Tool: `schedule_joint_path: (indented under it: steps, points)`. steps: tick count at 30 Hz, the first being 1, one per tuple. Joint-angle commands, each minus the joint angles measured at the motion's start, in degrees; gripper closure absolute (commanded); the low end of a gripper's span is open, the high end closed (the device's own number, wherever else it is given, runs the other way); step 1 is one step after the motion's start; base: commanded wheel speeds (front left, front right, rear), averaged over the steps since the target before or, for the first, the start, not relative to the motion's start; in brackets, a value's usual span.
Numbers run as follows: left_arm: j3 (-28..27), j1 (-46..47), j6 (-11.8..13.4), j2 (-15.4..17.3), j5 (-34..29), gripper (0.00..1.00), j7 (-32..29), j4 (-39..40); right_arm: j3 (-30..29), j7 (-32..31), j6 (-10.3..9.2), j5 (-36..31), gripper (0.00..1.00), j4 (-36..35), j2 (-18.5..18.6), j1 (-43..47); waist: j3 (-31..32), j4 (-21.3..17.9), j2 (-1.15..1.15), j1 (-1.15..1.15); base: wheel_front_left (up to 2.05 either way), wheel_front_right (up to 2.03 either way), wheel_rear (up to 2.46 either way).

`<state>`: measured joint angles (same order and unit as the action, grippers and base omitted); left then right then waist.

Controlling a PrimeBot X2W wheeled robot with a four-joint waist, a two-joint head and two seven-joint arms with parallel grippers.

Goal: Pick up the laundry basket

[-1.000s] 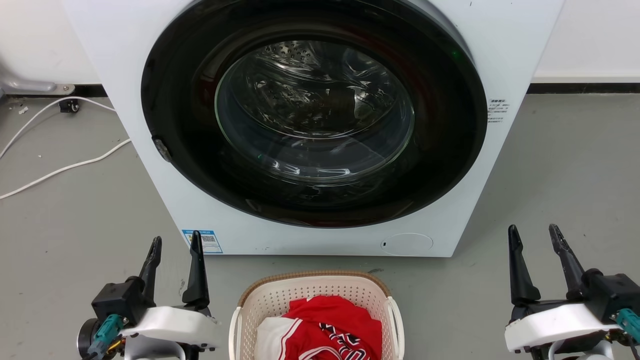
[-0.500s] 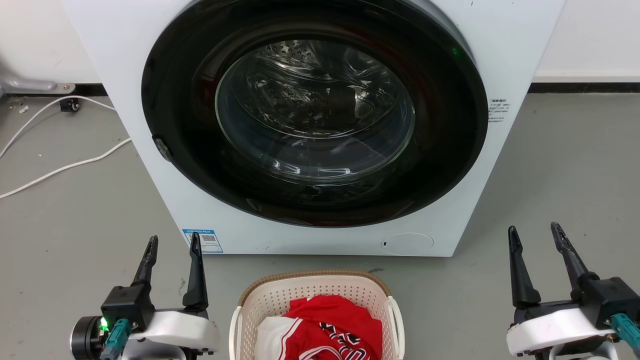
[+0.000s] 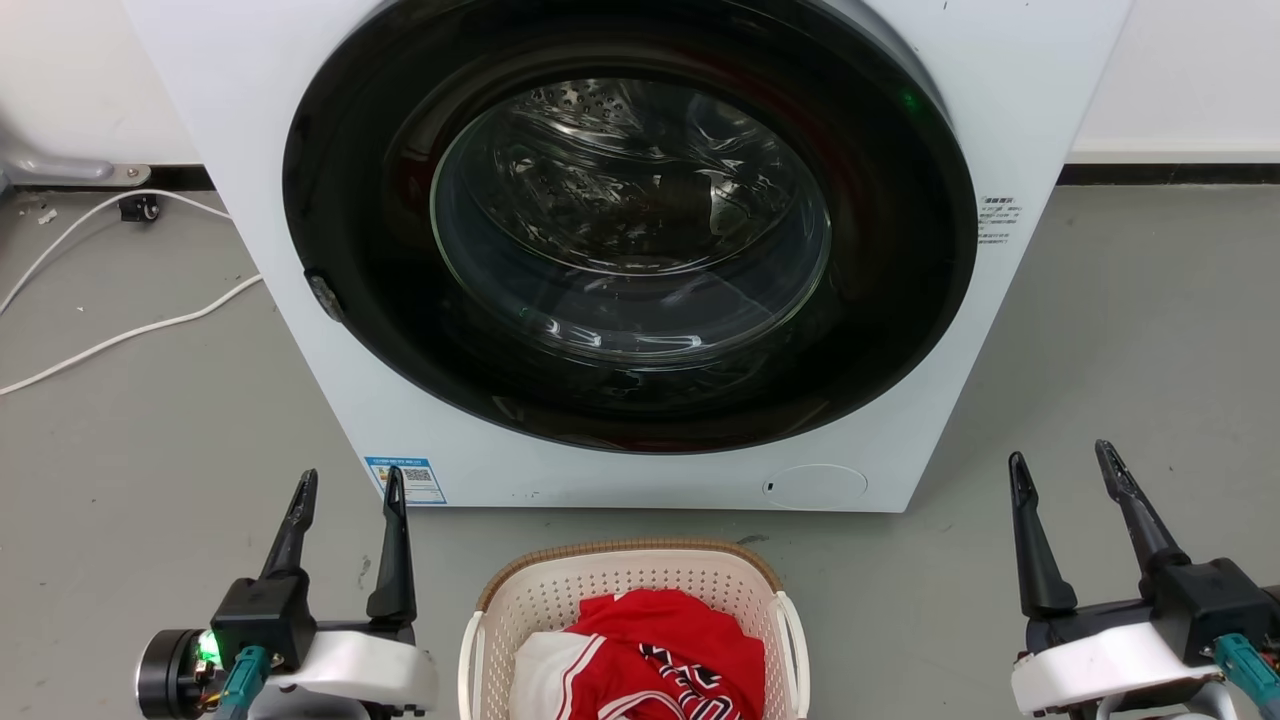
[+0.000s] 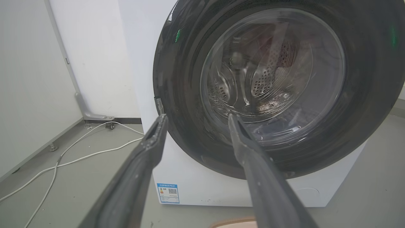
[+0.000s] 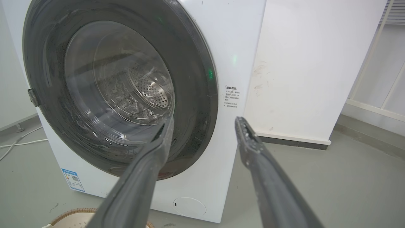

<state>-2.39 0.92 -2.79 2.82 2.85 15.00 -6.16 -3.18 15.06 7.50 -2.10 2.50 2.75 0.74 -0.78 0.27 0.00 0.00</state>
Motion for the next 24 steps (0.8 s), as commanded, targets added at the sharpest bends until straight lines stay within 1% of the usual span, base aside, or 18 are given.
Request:
schedule_joint_path:
  steps: [1, 10, 24]
  points:
    - [-0.23, -0.62, -0.04, 0.13, 0.35, 0.00, 0.23, 0.07, -0.07, 0.16, -0.02, 0.56, 0.00, -0.23, 0.23, 0.70, -0.01, -0.01, 0.00, 0.00, 0.00, 0.00, 0.00]
    - [-0.58, -0.77, -0.20, 0.12, 0.95, 0.00, 0.23, -0.27, -0.43, 0.16, -0.02, 2.99, 0.00, 0.49, 0.23, 0.67, 0.00, 0.01, 0.00, 0.00, 0.00, 0.00, 0.00]
    - [-0.52, -0.78, -0.06, 0.12, 1.08, 0.00, 0.23, -0.20, -0.36, 0.16, -0.02, 3.72, 0.00, 0.74, 0.23, 0.39, -0.21, 0.04, 0.00, 0.00, 0.00, 0.00, 0.00]
